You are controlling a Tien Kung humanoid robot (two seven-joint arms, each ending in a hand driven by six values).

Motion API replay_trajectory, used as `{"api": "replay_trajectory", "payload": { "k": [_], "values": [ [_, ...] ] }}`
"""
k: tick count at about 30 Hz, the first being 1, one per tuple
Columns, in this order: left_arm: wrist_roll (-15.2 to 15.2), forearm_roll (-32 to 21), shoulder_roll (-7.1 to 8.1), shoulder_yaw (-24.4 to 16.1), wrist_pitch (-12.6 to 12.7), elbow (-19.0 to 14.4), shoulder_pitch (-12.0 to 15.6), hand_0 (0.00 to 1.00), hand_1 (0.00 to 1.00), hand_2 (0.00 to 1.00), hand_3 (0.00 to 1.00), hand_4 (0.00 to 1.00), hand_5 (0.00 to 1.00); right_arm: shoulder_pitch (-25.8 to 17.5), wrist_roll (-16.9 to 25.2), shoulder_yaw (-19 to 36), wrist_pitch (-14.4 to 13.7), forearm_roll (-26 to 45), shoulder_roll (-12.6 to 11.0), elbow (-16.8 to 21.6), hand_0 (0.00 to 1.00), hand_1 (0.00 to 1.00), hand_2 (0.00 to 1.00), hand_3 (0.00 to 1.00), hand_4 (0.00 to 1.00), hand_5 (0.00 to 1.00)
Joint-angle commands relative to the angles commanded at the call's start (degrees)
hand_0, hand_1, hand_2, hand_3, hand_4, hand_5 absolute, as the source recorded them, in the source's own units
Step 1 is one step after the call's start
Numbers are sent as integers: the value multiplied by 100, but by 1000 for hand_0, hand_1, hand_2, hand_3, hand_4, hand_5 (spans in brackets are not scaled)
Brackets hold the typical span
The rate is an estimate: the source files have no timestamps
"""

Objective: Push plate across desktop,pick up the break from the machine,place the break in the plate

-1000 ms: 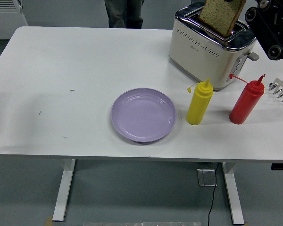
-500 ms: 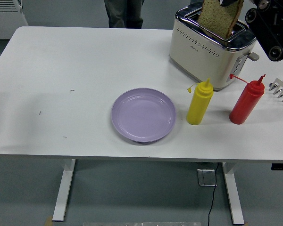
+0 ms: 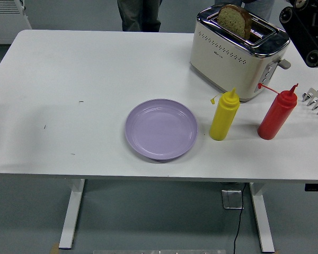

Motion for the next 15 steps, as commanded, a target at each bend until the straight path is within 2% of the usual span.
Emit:
{"api": "replay_trajectory", "payload": {
  "k": [3, 4, 10, 11, 15],
  "values": [
    [0, 1, 4, 3, 0, -4, 3, 831, 825, 863, 829, 663, 998, -60, -20, 45, -142, 69, -136, 227, 761, 780, 954, 998, 708, 358],
    [1, 1, 7, 5, -2, -7, 2, 831, 825, 863, 829, 662, 998, -100, -29, 61, -199, 105, -207, 352, 735, 754, 916, 988, 704, 376],
    [1, 5, 16, 3, -2, -17, 17, 831, 825, 863, 829, 662, 998, -348, -100, 123, -470, 178, -751, 1252, 735, 754, 916, 988, 704, 376],
    [1, 5, 14, 1, -1, -17, 29, 831, 825, 863, 829, 661, 998, -425, -105, 135, -530, 217, -881, 1434, 605, 641, 731, 940, 676, 392],
    [0, 9, 12, -5, 2, -20, 48, 831, 825, 863, 829, 661, 998, -668, -130, 150, -810, 450, -1298, 2051, 605, 641, 731, 940, 676, 392]
  ]
}}
